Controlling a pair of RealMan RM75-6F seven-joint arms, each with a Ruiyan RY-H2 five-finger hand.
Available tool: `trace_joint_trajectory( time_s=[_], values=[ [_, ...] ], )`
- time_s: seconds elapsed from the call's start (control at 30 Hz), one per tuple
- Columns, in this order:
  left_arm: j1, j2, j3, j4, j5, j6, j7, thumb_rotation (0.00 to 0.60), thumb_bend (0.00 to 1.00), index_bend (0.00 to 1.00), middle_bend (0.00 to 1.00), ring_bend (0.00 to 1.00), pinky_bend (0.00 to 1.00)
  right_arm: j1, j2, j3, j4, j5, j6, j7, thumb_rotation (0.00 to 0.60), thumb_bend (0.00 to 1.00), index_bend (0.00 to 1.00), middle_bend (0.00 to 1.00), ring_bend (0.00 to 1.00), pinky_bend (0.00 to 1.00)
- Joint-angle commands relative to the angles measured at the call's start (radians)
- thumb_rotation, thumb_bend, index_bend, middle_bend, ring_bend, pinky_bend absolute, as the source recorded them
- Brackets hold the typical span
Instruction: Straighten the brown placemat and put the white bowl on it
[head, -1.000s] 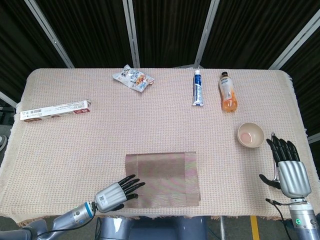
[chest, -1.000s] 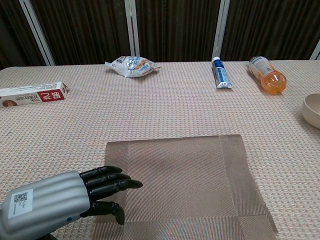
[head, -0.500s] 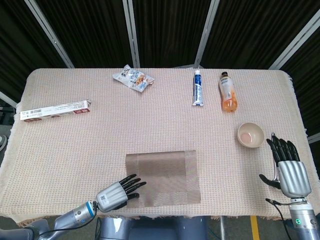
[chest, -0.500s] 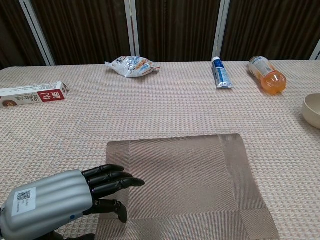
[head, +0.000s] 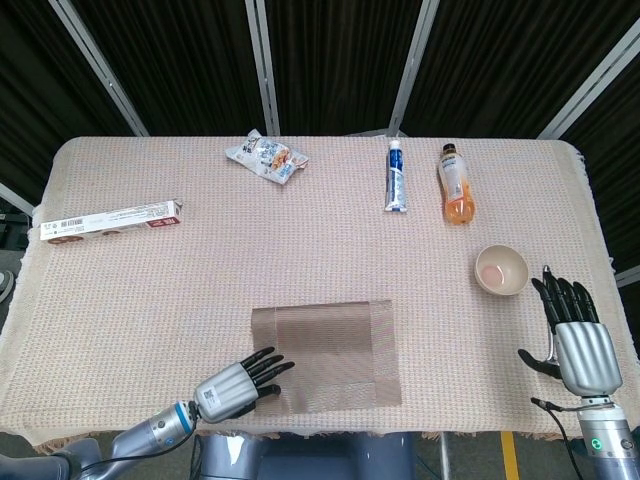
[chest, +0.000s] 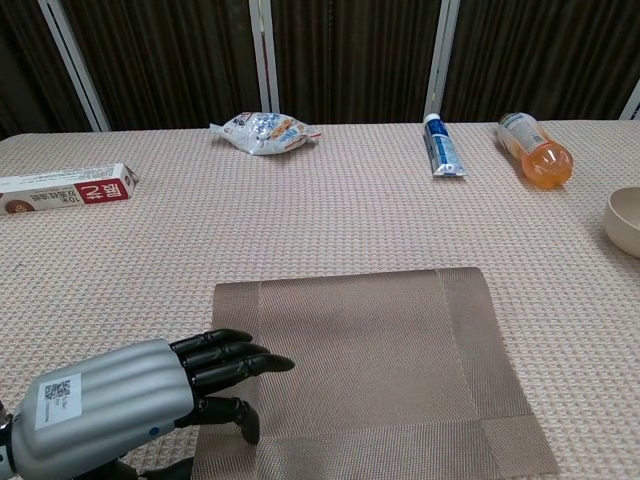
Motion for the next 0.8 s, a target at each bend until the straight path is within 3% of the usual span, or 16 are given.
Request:
trace_joint_trajectory(
  time_s=[0.03, 0.23, 0.5, 0.8],
  values=[
    [0.001, -0.006, 0.002, 0.004, -0.004, -0.003, 0.008, 0.6, 0.49, 0.33, 0.0, 0.0, 0.0, -0.001, 0.0, 0.0, 0.0, -0.004, 0.004, -0.001, 0.6, 0.0, 0.0, 0.0, 0.0, 0.0],
    [0.003, -0.024, -0.002, 0.01, -0.024, -0.004, 0.011, 0.6, 0.49, 0.43, 0.0, 0.0, 0.0, -0.004, 0.003, -0.001, -0.006, -0.017, 0.016, 0.006, 0.6, 0.0, 0.0, 0.0, 0.0, 0.0],
    [-0.003, -0.046, -0.045, -0.014, -0.076, -0.007, -0.002, 0.6, 0.49, 0.64, 0.0, 0.0, 0.0, -0.007, 0.008, -0.004, -0.017, -0.032, 0.027, 0.012, 0.6, 0.0, 0.0, 0.0, 0.0, 0.0],
    [-0.026, -0.025, -0.131, -0.088, -0.161, -0.015, -0.016, 0.6, 0.49, 0.67, 0.0, 0.0, 0.0, -0.008, 0.01, -0.003, -0.018, -0.036, 0.032, 0.015, 0.6, 0.0, 0.0, 0.0, 0.0, 0.0]
  ],
)
